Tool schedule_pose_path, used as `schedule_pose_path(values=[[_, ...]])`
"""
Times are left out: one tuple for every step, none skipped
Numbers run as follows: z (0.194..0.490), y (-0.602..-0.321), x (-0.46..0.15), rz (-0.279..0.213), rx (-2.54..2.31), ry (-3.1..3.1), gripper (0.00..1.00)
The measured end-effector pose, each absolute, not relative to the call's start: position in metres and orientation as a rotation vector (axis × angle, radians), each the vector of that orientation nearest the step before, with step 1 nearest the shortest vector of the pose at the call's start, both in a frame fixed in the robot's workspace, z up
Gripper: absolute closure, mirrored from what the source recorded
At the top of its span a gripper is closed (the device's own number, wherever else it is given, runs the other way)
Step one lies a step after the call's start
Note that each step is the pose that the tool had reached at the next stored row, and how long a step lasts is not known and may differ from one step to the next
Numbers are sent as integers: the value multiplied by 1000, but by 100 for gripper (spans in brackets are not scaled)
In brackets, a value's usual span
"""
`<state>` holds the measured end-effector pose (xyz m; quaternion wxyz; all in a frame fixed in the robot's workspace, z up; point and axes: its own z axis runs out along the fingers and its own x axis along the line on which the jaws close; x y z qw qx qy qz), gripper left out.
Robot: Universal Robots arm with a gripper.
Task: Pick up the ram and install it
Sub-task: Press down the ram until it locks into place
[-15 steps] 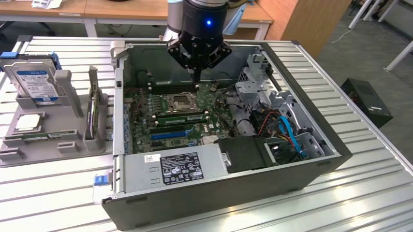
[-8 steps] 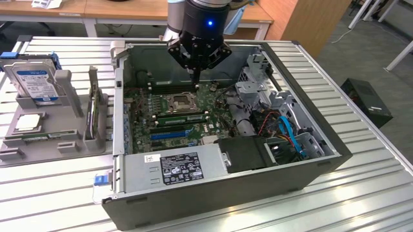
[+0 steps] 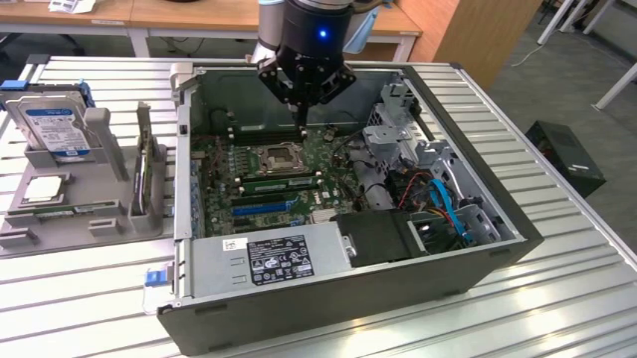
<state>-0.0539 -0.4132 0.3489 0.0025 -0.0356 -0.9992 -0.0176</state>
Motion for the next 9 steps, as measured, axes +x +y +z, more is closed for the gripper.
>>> schedule_pose_path(values=[[349,-412,-54,-55,-112,-3134,89],[349,-412,-54,-55,-112,-3134,89],[349,-412,-54,-55,-112,-3134,89],[349,-412,-54,-55,-111,-3134,89],[349,-412,-54,-55,-111,-3134,89],[349,-411,-54,-56,-112,-3134,89],[349,-411,-54,-56,-112,-3134,89],[349,-411,-54,-56,-112,-3134,89],[349,-411,-54,-56,-112,-3134,89]])
